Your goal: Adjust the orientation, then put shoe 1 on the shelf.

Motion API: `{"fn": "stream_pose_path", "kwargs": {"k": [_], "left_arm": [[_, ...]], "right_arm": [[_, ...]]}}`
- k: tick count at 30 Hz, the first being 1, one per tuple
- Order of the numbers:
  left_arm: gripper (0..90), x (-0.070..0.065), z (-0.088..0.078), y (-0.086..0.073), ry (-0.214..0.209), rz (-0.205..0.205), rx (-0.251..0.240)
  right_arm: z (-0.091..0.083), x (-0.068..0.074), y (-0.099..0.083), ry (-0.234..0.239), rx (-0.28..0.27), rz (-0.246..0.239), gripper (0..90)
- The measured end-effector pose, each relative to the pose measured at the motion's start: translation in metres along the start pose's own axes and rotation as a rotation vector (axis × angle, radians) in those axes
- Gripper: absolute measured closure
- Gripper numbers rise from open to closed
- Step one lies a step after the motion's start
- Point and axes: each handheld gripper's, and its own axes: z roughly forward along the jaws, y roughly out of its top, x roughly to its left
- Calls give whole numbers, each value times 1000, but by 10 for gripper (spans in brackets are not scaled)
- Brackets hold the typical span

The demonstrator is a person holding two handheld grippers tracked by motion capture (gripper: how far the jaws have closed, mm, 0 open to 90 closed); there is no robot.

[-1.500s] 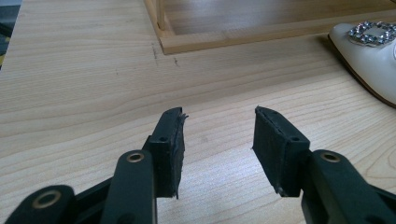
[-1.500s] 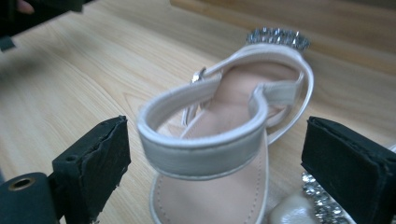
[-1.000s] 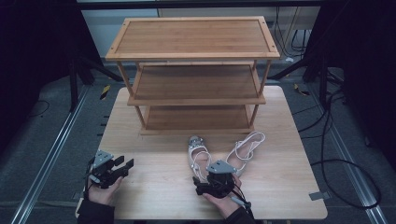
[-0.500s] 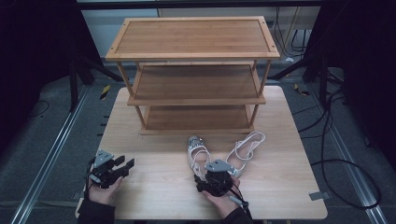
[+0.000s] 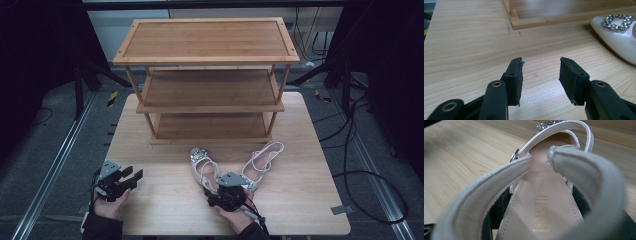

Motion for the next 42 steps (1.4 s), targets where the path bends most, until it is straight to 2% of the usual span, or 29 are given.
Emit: {"fn": "stream_pose_path", "kwargs": {"k": [2,3,6,12,16,17,18,21,26,29,42], "left_arm": [[524,1,-1,0,0,0,-1],[524,2,-1,0,3,-2,-3],[524,2,-1,-1,3,-4,-5],[524,4,-1,-1,7,-5,-1],[523,4,-1,-1,4,-5,-2],[523,4,-1,-1,4,-5,-2],[523,5,0,-1,2,-3,1],[523,5,0,-2,-1,-6,0],[523,8,-1,-3,-1,-14,-1],[523,9,-1,-3,0,-16,0],[524,11,-1,-3,6,-15,0]], "right_arm": [[5,6,3,33,-7,-1,393],[11,11,7,74,-9,1,393],[21,18,11,107,15,-18,388],[25,20,13,111,14,-40,367],[24,23,10,86,10,-64,236],[24,23,10,86,10,-64,236],[23,26,7,63,0,-78,230],[21,27,5,54,-8,-78,238],[25,27,2,40,9,-70,279],[27,28,2,30,4,-79,349],[23,28,7,47,-41,-74,363]]}}
